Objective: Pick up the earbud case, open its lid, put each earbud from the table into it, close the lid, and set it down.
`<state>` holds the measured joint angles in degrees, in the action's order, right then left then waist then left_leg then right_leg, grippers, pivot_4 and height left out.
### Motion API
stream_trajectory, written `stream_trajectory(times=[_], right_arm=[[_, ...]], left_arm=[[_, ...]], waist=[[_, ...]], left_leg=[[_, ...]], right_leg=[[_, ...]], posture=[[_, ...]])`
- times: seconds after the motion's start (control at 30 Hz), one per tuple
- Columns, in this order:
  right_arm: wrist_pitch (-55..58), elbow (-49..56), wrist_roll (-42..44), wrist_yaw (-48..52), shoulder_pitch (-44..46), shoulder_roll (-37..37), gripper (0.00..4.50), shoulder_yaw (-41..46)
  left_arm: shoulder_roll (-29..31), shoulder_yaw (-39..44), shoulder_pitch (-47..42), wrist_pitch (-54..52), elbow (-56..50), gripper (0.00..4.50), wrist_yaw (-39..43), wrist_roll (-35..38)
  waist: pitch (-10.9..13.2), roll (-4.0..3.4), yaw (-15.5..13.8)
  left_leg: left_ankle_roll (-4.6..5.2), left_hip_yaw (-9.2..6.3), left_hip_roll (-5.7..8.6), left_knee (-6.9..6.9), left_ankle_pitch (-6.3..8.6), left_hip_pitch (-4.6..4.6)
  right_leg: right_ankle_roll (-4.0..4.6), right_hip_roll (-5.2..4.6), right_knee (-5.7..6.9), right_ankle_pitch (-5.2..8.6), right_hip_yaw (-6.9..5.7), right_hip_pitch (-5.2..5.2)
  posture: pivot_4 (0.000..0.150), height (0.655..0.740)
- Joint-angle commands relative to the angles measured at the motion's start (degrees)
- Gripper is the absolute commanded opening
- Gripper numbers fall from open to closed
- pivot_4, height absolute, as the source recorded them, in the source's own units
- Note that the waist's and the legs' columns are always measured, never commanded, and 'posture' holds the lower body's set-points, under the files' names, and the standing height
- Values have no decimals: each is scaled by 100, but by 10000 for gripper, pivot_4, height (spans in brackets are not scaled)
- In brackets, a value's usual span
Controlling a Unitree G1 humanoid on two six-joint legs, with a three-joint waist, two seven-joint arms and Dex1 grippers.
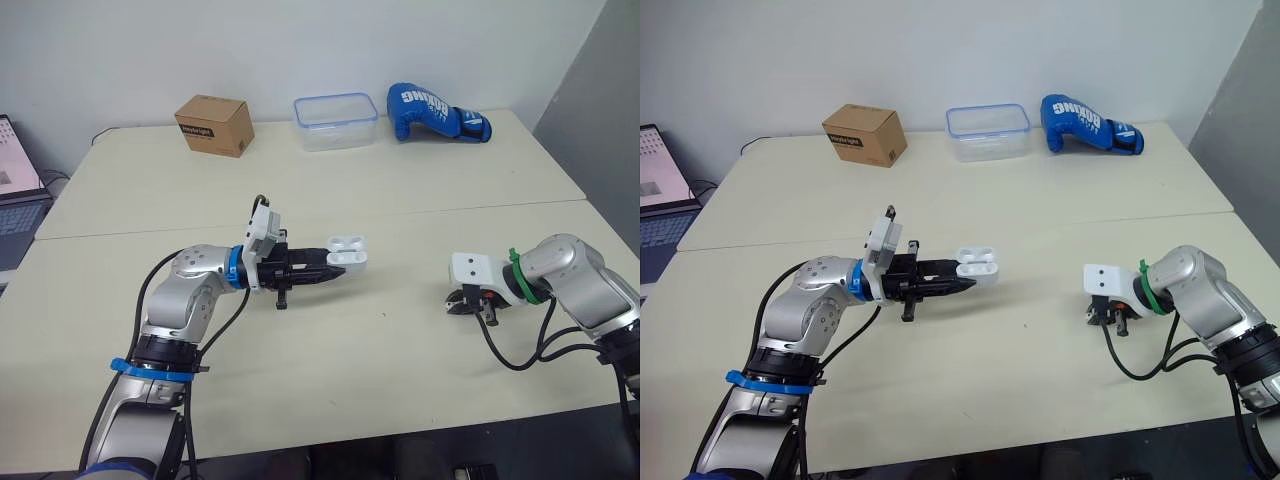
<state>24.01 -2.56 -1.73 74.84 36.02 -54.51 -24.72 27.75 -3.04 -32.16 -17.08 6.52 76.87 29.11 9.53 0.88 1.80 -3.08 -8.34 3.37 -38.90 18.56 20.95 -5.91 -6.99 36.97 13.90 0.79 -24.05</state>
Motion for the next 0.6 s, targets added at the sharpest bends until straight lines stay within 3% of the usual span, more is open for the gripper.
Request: stream_trajectory(times=[0.03, 0.3, 0.6], right_arm=[[-148, 135, -226, 83, 61, -129, 3865, 88], [-845, 489, -565, 587, 86, -431, 3865, 20], [-1304, 207, -1052, 622, -26, -469, 3865, -9]], left_arm=[[23, 62, -59, 16, -220, 7848, -6, 87], [-11, 26, -82, 42, -219, 7848, -25, 51], [11, 25, -44, 25, -297, 7848, -54, 53]], waist=[[0, 0, -1], [0, 0, 1], [0, 0, 0]], left_leg=[[0, 0, 0, 0, 0, 0], [0, 1, 0, 1, 0, 0], [0, 2, 0, 1, 0, 1]], right_leg=[[0, 0, 0, 0, -1, 0], [0, 0, 0, 0, -1, -2], [0, 0, 0, 0, 0, -1]], posture=[[1500, 7307], [1500, 7307], [1500, 7307]])
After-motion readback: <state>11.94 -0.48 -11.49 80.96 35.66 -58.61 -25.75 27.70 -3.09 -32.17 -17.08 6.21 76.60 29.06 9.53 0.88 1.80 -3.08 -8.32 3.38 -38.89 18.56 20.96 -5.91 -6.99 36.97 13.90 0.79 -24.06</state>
